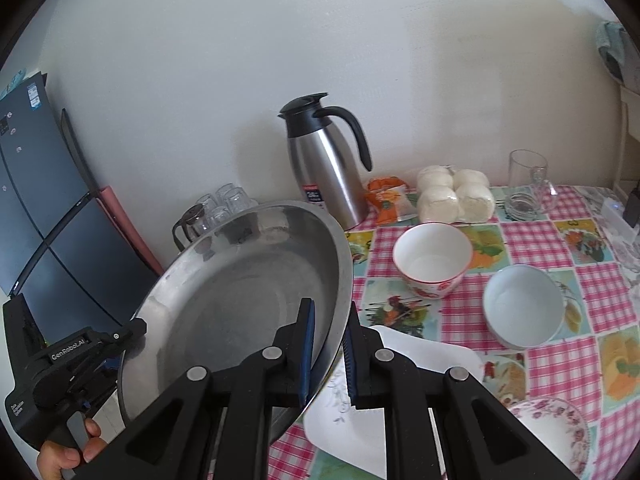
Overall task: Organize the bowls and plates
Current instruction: 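Lift the steel plate with the left tool and tilt it upward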
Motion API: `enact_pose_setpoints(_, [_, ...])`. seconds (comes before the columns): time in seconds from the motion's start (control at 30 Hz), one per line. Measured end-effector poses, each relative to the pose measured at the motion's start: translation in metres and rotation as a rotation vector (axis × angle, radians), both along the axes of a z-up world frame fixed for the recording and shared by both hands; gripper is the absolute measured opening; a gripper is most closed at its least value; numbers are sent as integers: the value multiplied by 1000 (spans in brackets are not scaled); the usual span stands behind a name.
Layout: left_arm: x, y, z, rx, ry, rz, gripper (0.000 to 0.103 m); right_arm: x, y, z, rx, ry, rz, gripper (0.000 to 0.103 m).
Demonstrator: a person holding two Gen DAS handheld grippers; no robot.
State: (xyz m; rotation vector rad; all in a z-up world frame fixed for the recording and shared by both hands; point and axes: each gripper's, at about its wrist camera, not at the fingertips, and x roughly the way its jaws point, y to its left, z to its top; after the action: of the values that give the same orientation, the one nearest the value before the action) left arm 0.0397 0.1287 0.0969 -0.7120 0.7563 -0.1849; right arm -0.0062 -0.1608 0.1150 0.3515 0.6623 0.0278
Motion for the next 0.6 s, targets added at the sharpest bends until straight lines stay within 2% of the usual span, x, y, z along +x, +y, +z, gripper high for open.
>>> enact_pose_setpoints(0.37, [-6, -50, -1, 18, -6, -80, 19, -23, -50, -1, 29, 1, -69, 14])
enact_pose_setpoints(0.6, [-6, -79, -14, 31, 27, -127, 19, -34, -77, -9, 44, 16, -104, 14])
